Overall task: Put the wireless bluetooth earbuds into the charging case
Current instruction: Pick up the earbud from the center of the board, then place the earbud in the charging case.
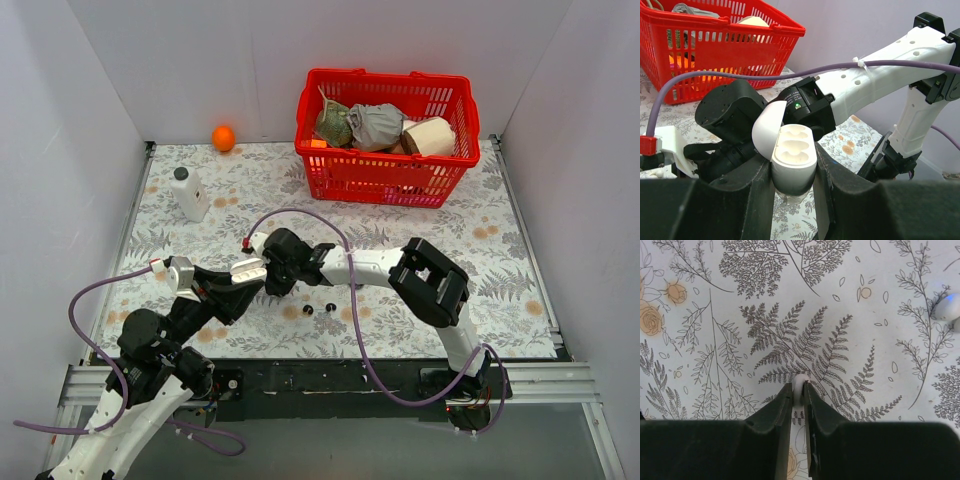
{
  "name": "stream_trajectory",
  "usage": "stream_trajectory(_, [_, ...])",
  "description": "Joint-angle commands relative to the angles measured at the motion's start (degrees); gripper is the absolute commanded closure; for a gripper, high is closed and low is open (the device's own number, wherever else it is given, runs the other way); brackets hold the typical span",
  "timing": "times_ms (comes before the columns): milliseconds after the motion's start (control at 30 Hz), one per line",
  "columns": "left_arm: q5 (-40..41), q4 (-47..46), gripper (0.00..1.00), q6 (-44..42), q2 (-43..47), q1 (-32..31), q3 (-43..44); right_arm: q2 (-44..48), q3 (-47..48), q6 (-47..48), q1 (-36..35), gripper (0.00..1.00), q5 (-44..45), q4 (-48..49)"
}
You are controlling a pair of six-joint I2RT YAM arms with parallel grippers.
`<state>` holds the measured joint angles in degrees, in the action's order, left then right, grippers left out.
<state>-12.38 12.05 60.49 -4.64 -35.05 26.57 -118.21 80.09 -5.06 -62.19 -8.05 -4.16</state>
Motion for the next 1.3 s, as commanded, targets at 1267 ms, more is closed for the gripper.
stream_trajectory(1267, [-31.4, -29.8, 1.00, -4.7, -28.2, 0.1, 0.9, 59.9, -9.3, 8.2, 3.0, 0.99, 4.2, -14.9])
